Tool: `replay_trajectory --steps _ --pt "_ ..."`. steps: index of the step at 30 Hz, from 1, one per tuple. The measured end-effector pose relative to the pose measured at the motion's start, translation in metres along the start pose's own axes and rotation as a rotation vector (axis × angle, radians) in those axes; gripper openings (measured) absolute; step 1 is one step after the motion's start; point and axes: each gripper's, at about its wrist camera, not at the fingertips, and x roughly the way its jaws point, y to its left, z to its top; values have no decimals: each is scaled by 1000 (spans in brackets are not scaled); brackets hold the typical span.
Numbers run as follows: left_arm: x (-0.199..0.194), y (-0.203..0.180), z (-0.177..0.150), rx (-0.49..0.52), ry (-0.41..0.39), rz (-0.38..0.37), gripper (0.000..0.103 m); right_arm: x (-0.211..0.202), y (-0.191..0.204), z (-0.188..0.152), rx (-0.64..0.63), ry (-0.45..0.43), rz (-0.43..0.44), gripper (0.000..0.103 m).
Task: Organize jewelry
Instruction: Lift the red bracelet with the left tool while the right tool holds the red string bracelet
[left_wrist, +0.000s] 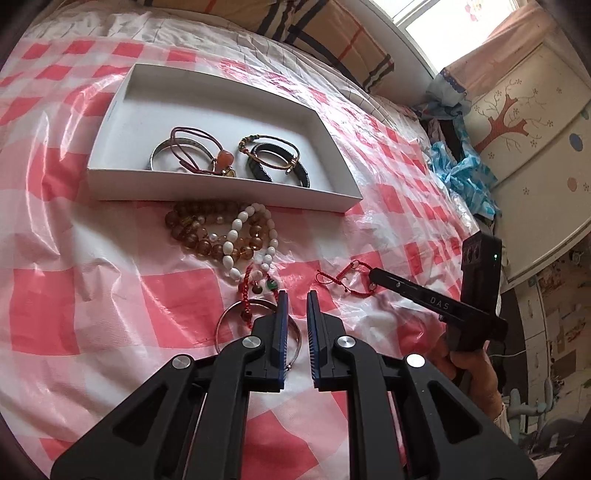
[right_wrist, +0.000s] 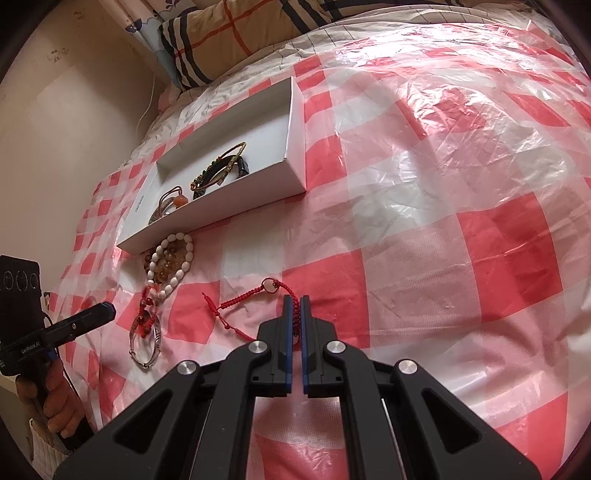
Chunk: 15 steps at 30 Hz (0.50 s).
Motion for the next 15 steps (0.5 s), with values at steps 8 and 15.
replay_trajectory --steps 8,15 --pt "-1 1 1 -2 -23 31 9 0 -2 0 2 5 -10 8" --pt "24 -14 4 117 14 211 13 -1 7 -1 -42 -9 -29 45"
